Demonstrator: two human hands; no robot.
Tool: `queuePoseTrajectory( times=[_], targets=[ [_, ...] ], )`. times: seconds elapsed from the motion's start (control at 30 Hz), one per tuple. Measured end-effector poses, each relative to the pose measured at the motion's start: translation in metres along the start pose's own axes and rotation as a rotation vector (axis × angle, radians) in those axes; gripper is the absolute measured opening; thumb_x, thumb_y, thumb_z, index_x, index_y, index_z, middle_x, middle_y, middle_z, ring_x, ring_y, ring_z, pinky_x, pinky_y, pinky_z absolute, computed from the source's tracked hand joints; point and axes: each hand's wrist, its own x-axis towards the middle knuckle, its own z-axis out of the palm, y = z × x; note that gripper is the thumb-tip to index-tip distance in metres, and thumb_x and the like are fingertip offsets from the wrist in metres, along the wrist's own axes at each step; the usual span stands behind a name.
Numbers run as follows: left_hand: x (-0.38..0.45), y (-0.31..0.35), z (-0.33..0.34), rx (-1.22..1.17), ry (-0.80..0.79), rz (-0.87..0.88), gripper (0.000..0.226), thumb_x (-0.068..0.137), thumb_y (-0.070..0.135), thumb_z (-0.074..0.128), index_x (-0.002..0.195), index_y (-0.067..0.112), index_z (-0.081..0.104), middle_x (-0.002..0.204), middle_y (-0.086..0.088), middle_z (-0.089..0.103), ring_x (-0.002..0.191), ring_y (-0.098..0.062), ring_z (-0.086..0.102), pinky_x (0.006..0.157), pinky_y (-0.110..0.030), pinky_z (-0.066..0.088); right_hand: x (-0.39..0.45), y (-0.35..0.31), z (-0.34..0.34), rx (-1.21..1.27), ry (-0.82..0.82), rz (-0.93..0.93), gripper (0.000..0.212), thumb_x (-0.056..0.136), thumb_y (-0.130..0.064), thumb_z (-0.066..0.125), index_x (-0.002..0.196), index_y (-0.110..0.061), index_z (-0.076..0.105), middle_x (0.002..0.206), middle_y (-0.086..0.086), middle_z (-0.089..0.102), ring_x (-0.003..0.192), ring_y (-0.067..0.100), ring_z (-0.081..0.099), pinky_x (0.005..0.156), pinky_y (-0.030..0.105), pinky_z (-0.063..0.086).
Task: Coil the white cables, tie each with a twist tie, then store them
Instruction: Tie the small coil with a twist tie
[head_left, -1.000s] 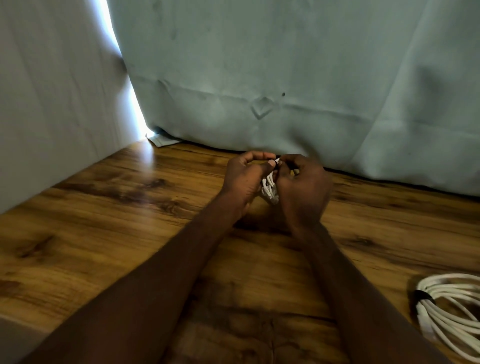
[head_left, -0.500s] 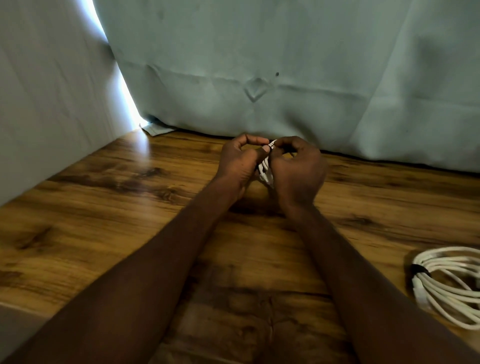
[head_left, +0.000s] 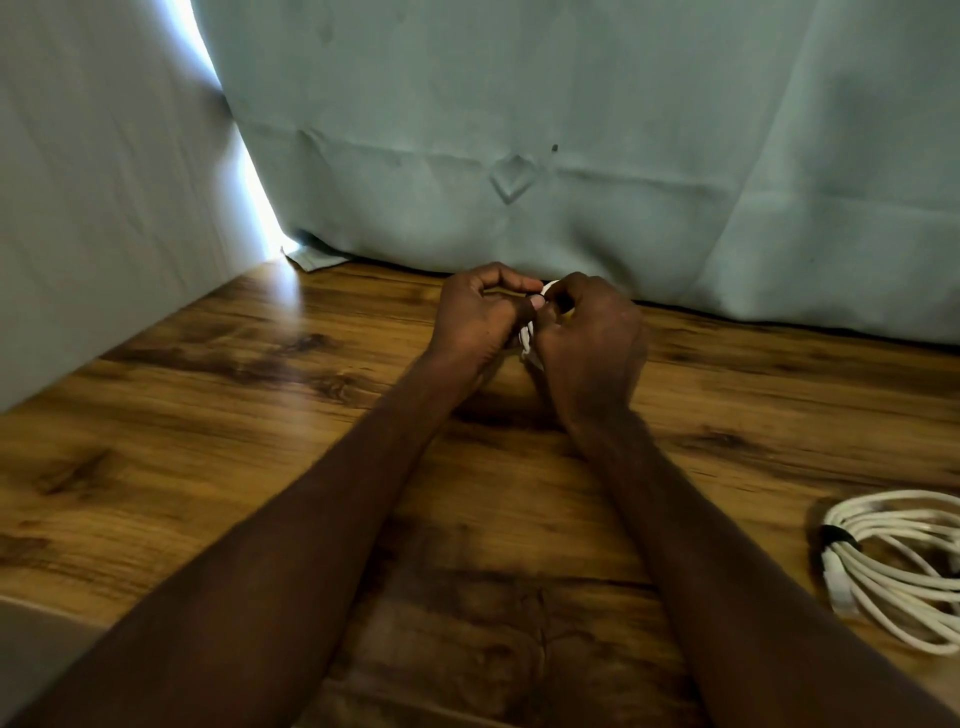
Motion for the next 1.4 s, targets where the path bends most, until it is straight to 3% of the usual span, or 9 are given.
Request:
queuePoseTrajectory(
  times=[0.17,0.3,0.57,0.77,1.03,1.2,1.4],
  targets=[
    [-0.002,0.000,-0.001,-0.012,-0.041,-0.034,0.020,0.089,-0.009,0.070,0.110,-0.011,0.070,0.079,-0.004,0.076,0.064,-0.007,0.073,0.053,-0.021,0.055,0.001,-0.002,0.000,0.198,0.035,0.165,0.021,0.075,-0.030,0.068,0.088,-0.019,0.080,0.081,-0.004,0.075,0.074,0.013,0.067,0.063,0.024,0.042],
    [-0.003,0.000,0.003,-0.053,-0.047,-0.072,0.017,0.090,-0.009,0.069,0.106,-0.005,0.071,0.073,-0.005,0.075,0.059,-0.009,0.071,0.052,-0.023,0.055,0.001,-0.004,0.001,0.347,0.094,0.365,0.027,0.066,-0.033,0.069,0.085,-0.019,0.081,0.077,-0.004,0.076,0.073,0.013,0.069,0.065,0.024,0.044],
    [0.000,-0.006,0.003,-0.191,-0.042,-0.158,0.014,0.090,-0.007,0.070,0.102,0.002,0.072,0.086,-0.014,0.076,0.075,-0.023,0.073,0.068,-0.037,0.064,0.002,-0.004,0.004,0.317,0.108,0.374,0.014,0.075,-0.022,0.074,0.087,-0.020,0.081,0.078,-0.002,0.077,0.074,0.016,0.071,0.070,0.032,0.055],
    [0.001,-0.007,0.006,-0.213,-0.021,-0.162,0.014,0.090,-0.006,0.071,0.097,0.005,0.071,0.095,-0.019,0.076,0.085,-0.028,0.073,0.077,-0.043,0.063,0.003,-0.003,0.004,0.281,0.101,0.339,0.015,0.077,-0.021,0.074,0.089,-0.018,0.082,0.081,0.001,0.077,0.075,0.019,0.071,0.068,0.027,0.048],
    [0.003,-0.009,0.000,-0.270,0.023,-0.219,0.014,0.090,-0.005,0.071,0.099,0.005,0.072,0.092,-0.016,0.077,0.083,-0.026,0.074,0.078,-0.043,0.064,0.002,-0.001,0.010,0.333,0.013,0.252,0.024,0.079,-0.026,0.068,0.097,-0.018,0.082,0.090,-0.001,0.079,0.079,0.018,0.073,0.075,0.035,0.058],
    [0.005,-0.008,0.000,-0.324,0.012,-0.316,0.016,0.091,-0.001,0.071,0.104,0.008,0.072,0.093,-0.011,0.077,0.077,-0.020,0.074,0.065,-0.032,0.062,0.002,0.000,0.013,0.241,0.047,0.238,0.019,0.080,-0.022,0.074,0.096,-0.017,0.082,0.091,0.003,0.078,0.081,0.021,0.071,0.070,0.026,0.044],
    [0.007,-0.011,-0.001,-0.358,-0.011,-0.364,0.015,0.093,0.000,0.070,0.102,0.012,0.072,0.100,-0.011,0.077,0.088,-0.023,0.073,0.077,-0.036,0.063,0.003,0.001,0.012,0.248,0.063,0.284,0.012,0.077,-0.025,0.073,0.085,-0.018,0.079,0.085,0.002,0.076,0.080,0.023,0.070,0.073,0.034,0.052]
  ],
)
